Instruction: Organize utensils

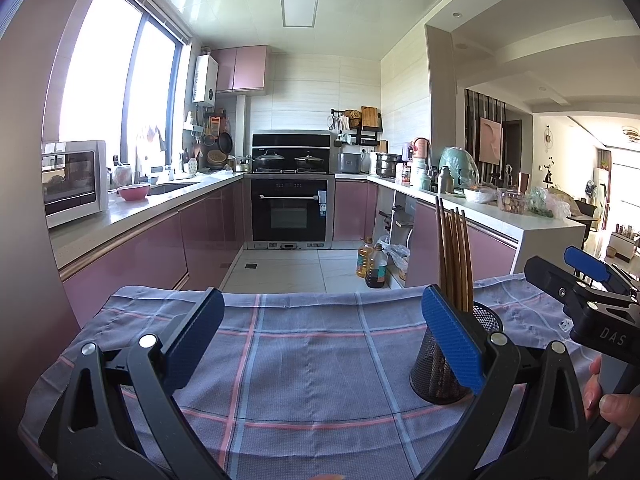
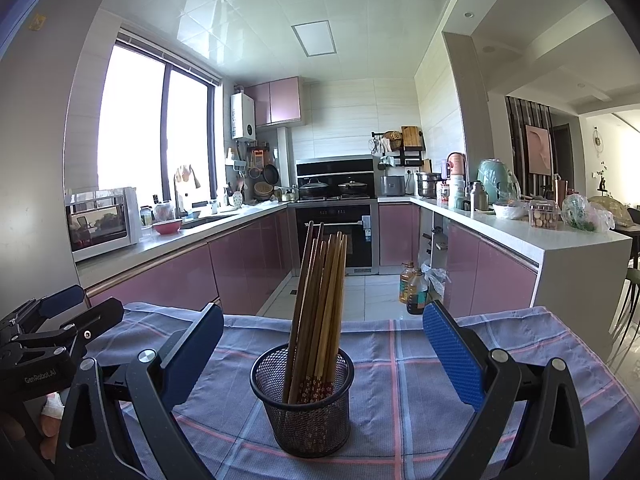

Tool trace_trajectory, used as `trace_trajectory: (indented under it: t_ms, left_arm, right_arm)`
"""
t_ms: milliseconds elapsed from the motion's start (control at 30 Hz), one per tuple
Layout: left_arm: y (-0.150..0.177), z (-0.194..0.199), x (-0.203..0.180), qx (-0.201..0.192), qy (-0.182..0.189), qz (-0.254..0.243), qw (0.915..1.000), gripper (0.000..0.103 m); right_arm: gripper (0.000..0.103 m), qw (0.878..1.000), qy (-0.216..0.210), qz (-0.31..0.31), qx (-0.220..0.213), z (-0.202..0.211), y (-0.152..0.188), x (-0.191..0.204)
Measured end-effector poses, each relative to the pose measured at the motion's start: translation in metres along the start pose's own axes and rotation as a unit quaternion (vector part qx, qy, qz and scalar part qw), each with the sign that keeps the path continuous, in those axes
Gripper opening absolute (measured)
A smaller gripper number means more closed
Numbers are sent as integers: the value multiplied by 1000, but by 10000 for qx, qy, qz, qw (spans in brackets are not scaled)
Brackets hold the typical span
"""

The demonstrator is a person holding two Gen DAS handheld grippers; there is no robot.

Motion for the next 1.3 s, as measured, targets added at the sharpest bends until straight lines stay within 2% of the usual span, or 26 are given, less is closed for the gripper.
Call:
trace_trajectory:
  t_ms: [1300]
  left_arm:
    - [5,2,4,68,-39,-36,10000,97]
  right_arm:
    - [97,10000,38,-35,-2,1,1,2]
Point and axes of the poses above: each gripper's, at about its wrist camera, not at the fingertips, and z roughly against the way its jaws point, x to its left, y to its underside, the point moved 10 cm from there along -z, roughly the way its jaws point, and after that the axes turned 6 degrees about z, right-handed, at the moved point
